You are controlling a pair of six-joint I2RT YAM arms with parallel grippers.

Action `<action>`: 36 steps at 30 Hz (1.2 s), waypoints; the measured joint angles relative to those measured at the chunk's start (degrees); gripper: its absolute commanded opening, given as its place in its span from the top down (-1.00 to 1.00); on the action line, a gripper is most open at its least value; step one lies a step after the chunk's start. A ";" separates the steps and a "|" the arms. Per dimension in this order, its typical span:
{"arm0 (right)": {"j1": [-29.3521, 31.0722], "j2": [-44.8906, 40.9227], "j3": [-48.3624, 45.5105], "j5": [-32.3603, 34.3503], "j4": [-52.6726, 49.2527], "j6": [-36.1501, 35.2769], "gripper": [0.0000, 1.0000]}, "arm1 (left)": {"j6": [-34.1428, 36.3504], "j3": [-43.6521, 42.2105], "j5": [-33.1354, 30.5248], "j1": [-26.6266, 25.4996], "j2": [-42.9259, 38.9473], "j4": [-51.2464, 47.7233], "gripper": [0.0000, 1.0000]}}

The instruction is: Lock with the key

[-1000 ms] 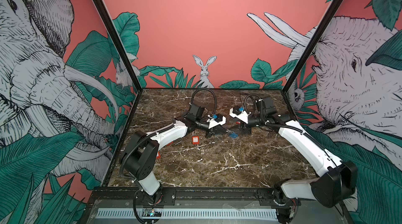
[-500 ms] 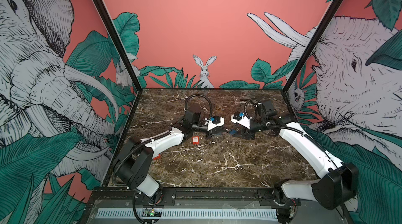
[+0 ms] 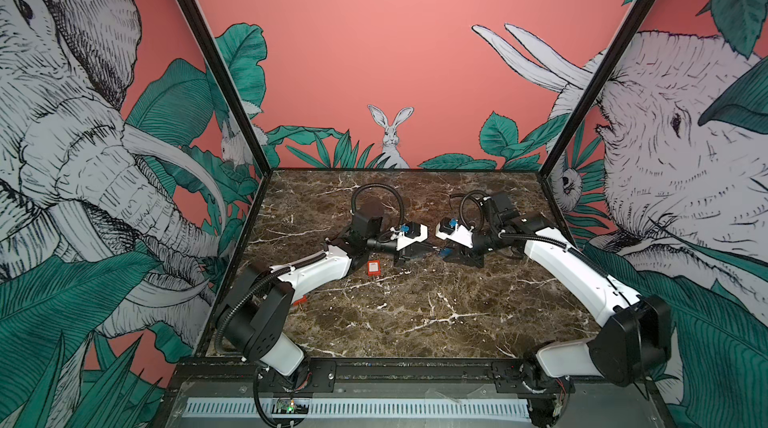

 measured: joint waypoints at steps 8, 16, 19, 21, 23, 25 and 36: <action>0.66 0.09 0.63 -0.46 -1.31 -1.27 0.89 | -0.48 -0.02 0.35 0.09 0.00 1.25 1.00; 1.03 0.26 1.18 -0.59 -2.01 -2.14 1.00 | -1.46 0.04 1.97 0.28 0.07 1.29 1.00; 1.11 0.17 1.18 -0.13 -1.73 -2.21 1.00 | -2.10 0.31 3.06 0.46 0.61 1.29 1.00; 1.22 -0.09 1.14 0.70 -1.16 -2.43 1.00 | -2.78 0.83 3.85 0.66 1.14 1.29 1.00; 1.40 -0.63 0.94 1.57 -0.35 -2.89 1.00 | -3.19 1.31 4.55 0.83 1.51 1.29 1.00; 1.68 -1.07 0.94 2.56 0.24 -3.43 1.00 | -3.50 1.92 5.35 0.96 1.86 1.07 1.00; 2.12 -2.27 0.63 3.67 1.70 -2.93 1.00 | -2.34 4.33 7.34 1.22 3.28 -0.33 1.00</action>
